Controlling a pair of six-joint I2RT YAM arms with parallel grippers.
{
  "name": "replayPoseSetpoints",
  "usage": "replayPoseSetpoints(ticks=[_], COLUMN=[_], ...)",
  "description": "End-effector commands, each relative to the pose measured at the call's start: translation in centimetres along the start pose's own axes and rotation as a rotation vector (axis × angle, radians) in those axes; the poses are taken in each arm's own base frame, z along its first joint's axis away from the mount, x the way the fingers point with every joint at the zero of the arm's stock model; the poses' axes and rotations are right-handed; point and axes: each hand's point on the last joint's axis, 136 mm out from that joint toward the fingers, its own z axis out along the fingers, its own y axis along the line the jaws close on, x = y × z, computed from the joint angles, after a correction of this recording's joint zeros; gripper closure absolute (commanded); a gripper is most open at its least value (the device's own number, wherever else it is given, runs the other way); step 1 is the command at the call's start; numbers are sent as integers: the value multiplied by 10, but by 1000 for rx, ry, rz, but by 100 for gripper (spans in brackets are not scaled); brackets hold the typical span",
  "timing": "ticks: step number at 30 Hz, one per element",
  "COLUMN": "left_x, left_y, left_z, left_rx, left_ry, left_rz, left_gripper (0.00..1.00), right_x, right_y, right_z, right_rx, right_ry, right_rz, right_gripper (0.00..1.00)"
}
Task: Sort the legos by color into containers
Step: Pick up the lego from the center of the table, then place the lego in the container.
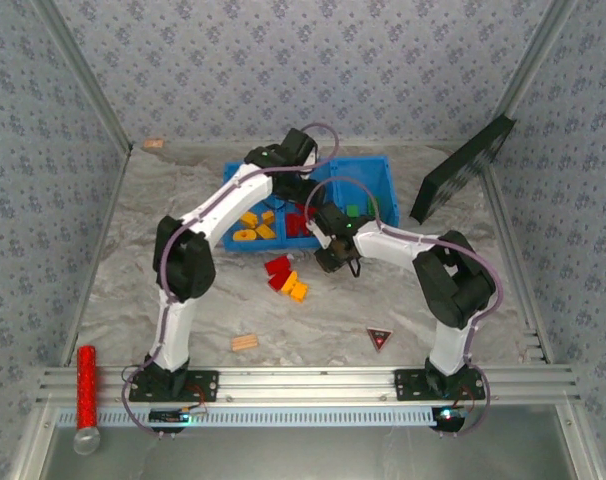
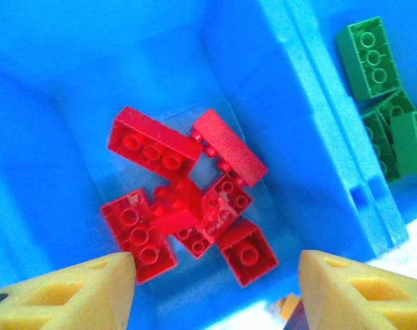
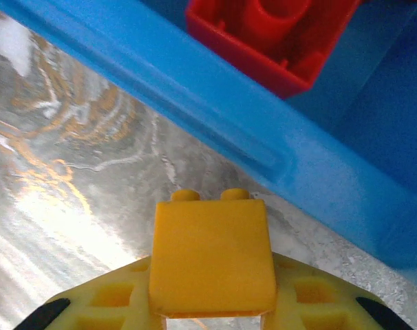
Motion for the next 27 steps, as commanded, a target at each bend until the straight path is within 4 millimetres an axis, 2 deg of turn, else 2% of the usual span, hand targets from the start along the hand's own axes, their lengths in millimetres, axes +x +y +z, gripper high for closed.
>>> replayPoseSetpoints(ticks=[1, 6, 11, 16, 20, 23, 27], left_x=[-9, 7, 30, 62, 89, 110, 136], left_y=[-3, 18, 51, 83, 104, 115, 112], left_z=[-60, -101, -137, -162, -175, -184, -194], left_rx=[50, 78, 118, 126, 114, 71, 76], left_ry=[-94, -145, -205, -215, -208, -199, -237], left_rz=[54, 6, -97, -186, -249, -294, -331], left_gripper=[35, 31, 28, 27, 27, 26, 24], right_x=[-1, -15, -56, -98, -129, -148, -172], right_y=[-5, 9, 27, 55, 73, 81, 85], right_z=[-19, -45, -75, -88, -84, -71, -52], right_rx=[27, 24, 14, -11, 5, -8, -27], right_ry=[23, -6, -82, -128, -144, -156, -181], right_rz=[87, 98, 60, -21, -81, -117, -161], right_gripper=[78, 79, 79, 78, 78, 78, 78])
